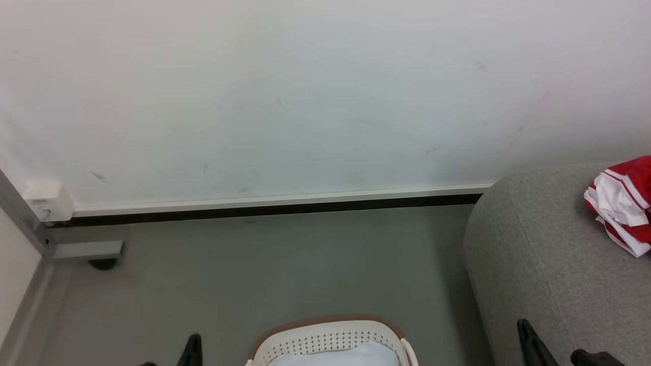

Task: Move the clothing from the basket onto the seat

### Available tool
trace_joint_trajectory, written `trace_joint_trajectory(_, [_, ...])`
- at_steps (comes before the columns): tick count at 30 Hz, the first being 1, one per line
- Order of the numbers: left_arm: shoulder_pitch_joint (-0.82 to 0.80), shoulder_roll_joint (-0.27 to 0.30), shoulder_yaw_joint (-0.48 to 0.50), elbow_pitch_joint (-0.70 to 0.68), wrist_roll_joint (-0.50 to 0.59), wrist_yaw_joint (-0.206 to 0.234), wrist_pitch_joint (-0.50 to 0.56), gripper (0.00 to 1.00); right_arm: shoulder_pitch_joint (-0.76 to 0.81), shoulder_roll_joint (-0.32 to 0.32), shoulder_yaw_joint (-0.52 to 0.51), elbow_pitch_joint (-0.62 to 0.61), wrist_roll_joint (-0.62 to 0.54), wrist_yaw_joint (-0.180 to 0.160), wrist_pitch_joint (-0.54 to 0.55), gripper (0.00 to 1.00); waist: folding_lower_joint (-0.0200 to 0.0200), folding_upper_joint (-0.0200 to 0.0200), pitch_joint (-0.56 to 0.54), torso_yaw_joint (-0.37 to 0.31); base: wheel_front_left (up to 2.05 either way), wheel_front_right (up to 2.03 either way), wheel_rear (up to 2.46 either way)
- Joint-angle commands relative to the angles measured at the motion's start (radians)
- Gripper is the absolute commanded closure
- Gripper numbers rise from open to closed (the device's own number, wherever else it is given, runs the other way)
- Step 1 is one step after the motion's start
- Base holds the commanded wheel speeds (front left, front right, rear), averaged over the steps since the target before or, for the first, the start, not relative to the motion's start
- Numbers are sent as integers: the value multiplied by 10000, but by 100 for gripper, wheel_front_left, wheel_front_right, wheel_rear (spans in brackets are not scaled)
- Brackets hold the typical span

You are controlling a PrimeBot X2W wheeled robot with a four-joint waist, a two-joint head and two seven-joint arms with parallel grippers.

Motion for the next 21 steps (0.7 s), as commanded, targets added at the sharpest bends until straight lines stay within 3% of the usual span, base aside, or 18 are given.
trace_joint_trajectory(1, [-302, 3, 114, -151, -413, -44, 61, 100, -266, -46, -76, -216, 416, -2, 58, 100, 0, -1, 4, 5, 0, 0, 0])
trace_joint_trajectory(21, [-592, -48, 679, -581, -3649, -247, 885, 100, -517, -63, -523, -560, 3859, -6, 905, 100, 0, -1, 95, 102, 0, 0, 0])
